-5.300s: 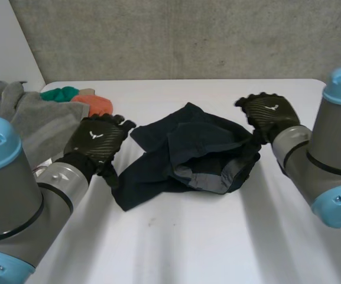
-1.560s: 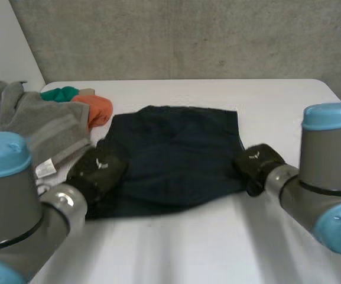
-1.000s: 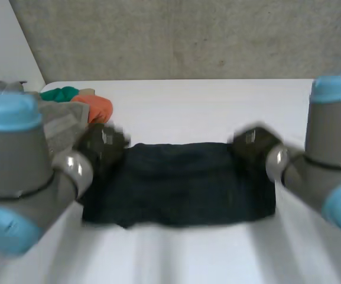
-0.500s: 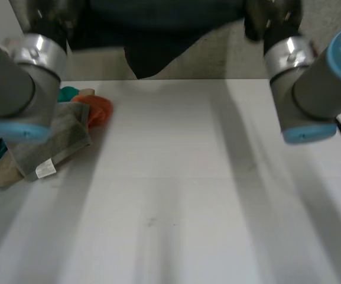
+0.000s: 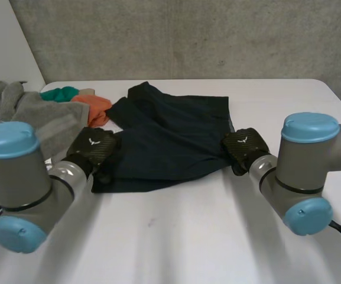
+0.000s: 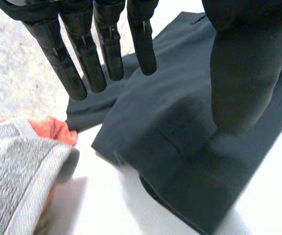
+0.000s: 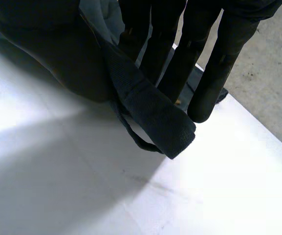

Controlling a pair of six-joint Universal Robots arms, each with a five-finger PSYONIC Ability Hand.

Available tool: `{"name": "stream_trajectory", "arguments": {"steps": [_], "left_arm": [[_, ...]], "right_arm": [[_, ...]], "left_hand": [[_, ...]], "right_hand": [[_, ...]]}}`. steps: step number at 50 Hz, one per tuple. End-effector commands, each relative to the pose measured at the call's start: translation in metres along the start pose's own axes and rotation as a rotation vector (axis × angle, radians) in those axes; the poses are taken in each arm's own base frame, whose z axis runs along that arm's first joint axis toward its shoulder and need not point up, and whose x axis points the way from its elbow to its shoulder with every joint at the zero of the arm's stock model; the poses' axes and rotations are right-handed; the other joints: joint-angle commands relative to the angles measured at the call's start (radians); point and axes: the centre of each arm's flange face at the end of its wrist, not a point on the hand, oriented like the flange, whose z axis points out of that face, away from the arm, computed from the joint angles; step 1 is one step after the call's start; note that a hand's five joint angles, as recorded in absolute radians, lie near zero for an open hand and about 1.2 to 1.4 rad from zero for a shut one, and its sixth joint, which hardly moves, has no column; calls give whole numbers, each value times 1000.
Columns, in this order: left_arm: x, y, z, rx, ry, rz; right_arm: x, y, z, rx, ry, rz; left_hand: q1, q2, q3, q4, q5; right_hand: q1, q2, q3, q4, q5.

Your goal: Fold the laundry.

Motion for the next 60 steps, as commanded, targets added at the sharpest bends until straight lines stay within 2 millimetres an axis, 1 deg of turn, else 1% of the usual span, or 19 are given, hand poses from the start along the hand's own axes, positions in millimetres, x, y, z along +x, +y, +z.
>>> {"name": "stream_trajectory", "arguments": {"steps": [1, 8, 13, 19, 22, 25, 27, 31, 32, 35, 36, 42, 44, 46, 48, 51, 55, 58, 60], "left_arm": [[-5, -1, -22, -98, 68, -79], [0, 13, -11, -112, 94, -114], [-5, 23, 10, -72, 37, -101], [-4, 31, 27, -45, 25, -93], [-5, 35, 31, -56, 22, -88], [-7, 30, 27, -52, 19, -87], [-8, 25, 19, -60, 20, -87], [-6, 8, -16, -94, 39, -91], [-6, -1, -33, -99, 39, -89], [-5, -11, -60, -107, 48, -78], [-2, -14, -77, -124, 65, -66], [15, 3, -128, -343, 202, 73], [20, 10, -143, -442, 280, 127], [21, 11, -151, -501, 330, 153], [20, 9, -148, -497, 327, 153], [19, 5, -131, -463, 309, 147], [17, 0, -97, -420, 260, 150], [12, -4, -63, -381, 205, 173], [3, -15, -33, -309, 137, 203]], "right_arm": [[0, -1, -20, -20, -19, 35], [-4, 5, -23, -28, -29, 56], [-5, 6, -24, -31, -33, 57], [-5, 5, -26, -29, -33, 56], [-4, 6, -24, -32, -28, 54], [-2, 6, -25, -37, -24, 51], [-2, 6, -26, -41, -26, 47], [-1, -4, -41, -49, -37, 1], [0, -8, -50, -62, -48, -34], [-2, -11, -66, -115, -84, -108], [-6, -10, -81, -167, -127, -167], [-18, 6, -137, -426, -338, -346], [-21, 7, -149, -462, -393, -380], [-23, 4, -151, -433, -403, -371], [-25, 2, -149, -417, -414, -358], [-26, 4, -144, -423, -423, -346], [-18, 5, -126, -428, -387, -325], [-6, 0, -99, -380, -301, -261], [7, -9, -75, -311, -220, -219]], "left_hand": [[73, 70, 66, 79, 82], [111, 108, 105, 118, 121], [132, 128, 125, 138, 141], [489, 486, 483, 496, 499], [824, 820, 817, 830, 833], [886, 883, 879, 892, 895], [886, 883, 879, 892, 895], [886, 883, 879, 892, 895], [886, 883, 879, 892, 895], [886, 883, 879, 892, 895], [886, 883, 879, 892, 895], [886, 883, 879, 892, 895], [886, 883, 879, 892, 895], [886, 883, 879, 892, 895], [886, 883, 879, 892, 895], [886, 883, 879, 892, 895], [886, 883, 879, 892, 895], [886, 883, 879, 892, 895], [886, 883, 879, 892, 895]], "right_hand": [[305, 223, 210, 198, 208], [305, 223, 210, 198, 208], [305, 223, 210, 198, 208], [305, 223, 210, 198, 208], [305, 223, 210, 198, 208], [305, 223, 210, 198, 208], [305, 223, 210, 198, 208], [305, 223, 210, 198, 208], [305, 223, 210, 198, 208], [305, 223, 210, 198, 208], [305, 223, 210, 198, 208], [305, 223, 210, 198, 208], [305, 223, 210, 198, 208], [305, 223, 210, 198, 208], [305, 223, 210, 198, 208], [305, 223, 210, 198, 208], [305, 223, 210, 198, 208], [305, 223, 210, 198, 208], [305, 223, 210, 198, 208]]}}
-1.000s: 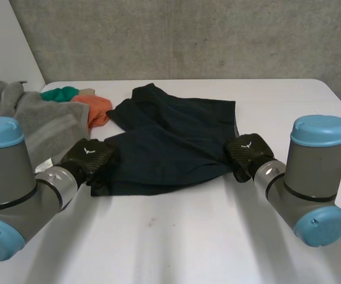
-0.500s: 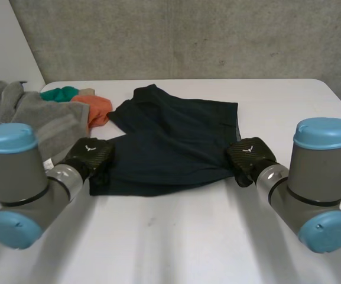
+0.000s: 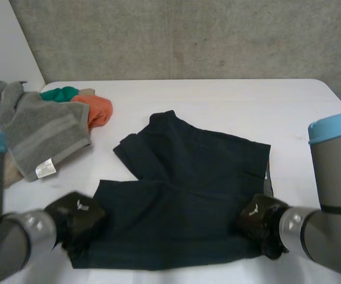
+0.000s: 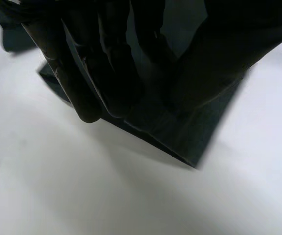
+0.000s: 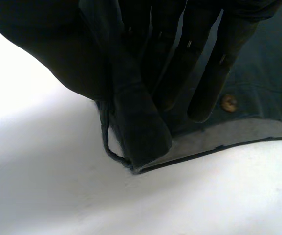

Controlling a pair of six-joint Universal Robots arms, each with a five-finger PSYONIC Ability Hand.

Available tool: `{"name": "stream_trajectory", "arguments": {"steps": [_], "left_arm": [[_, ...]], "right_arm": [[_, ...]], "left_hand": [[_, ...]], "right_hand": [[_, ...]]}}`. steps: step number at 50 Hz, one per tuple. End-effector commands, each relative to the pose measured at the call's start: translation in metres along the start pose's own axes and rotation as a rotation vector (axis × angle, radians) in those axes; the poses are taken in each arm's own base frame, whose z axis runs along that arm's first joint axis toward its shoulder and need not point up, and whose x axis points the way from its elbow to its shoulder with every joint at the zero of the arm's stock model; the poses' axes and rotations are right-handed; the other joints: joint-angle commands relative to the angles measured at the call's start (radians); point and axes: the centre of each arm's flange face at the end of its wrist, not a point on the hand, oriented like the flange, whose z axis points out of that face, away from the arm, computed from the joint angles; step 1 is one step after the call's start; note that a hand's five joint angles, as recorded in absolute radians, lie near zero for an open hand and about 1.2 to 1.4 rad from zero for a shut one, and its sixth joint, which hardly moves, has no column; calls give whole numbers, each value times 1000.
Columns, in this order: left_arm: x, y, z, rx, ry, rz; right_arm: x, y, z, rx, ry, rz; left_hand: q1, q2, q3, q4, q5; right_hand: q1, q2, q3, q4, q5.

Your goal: Fold the laundry.

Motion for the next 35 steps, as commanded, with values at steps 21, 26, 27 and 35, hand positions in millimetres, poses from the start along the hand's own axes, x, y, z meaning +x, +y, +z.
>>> {"name": "stream_trajectory", "arguments": {"steps": [21, 26, 27, 35], "left_arm": [[-193, -237, -46, 1315, -831, -103], [-186, -212, -5, 1137, -755, -137], [-185, -207, 0, 1115, -749, -143], [-144, -153, 63, 878, -602, -179]], "right_arm": [[238, -170, -50, 1287, 1087, 146], [230, -159, -6, 1152, 975, 184], [228, -157, 0, 1134, 958, 188], [200, -123, 76, 937, 796, 223]], "left_hand": [[251, 201, 205, 197, 214], [251, 201, 205, 197, 214], [251, 201, 205, 197, 214], [251, 201, 205, 197, 214]], "right_hand": [[305, 223, 210, 198, 208], [305, 223, 210, 198, 208], [305, 223, 210, 198, 208], [305, 223, 210, 198, 208]]}}
